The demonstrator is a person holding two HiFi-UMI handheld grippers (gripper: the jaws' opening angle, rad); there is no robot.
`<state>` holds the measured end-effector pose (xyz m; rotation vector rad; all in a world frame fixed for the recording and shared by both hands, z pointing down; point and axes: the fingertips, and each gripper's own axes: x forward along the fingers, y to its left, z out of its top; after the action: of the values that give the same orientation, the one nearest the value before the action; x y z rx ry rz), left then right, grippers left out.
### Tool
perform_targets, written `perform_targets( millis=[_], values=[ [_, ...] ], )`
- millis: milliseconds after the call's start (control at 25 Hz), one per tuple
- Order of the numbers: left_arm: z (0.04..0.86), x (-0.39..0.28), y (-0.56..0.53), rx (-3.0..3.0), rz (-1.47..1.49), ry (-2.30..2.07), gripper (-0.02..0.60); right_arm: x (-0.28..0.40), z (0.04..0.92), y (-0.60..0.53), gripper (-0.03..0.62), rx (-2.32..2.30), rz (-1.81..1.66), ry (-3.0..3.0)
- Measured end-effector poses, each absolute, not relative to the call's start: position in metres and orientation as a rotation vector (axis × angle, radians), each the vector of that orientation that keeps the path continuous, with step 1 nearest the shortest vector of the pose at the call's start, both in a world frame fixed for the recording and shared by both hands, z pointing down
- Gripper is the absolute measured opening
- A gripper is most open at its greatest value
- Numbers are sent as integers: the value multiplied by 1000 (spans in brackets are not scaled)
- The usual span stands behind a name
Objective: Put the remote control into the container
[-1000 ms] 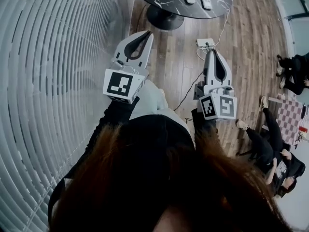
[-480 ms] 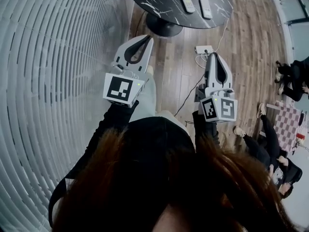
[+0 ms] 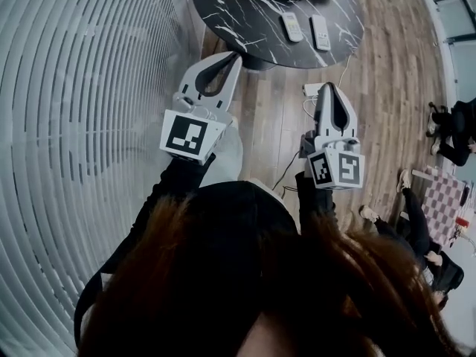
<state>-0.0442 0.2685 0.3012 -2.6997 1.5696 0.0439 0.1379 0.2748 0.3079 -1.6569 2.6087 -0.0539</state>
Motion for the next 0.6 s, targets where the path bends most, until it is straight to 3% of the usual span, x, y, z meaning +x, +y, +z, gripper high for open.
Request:
perform_targets(
  millis=[600],
  values=[
    [291,-48,132,-2717,41,1490,15,119,286,132,18,-1661,-49,2621]
  ],
)
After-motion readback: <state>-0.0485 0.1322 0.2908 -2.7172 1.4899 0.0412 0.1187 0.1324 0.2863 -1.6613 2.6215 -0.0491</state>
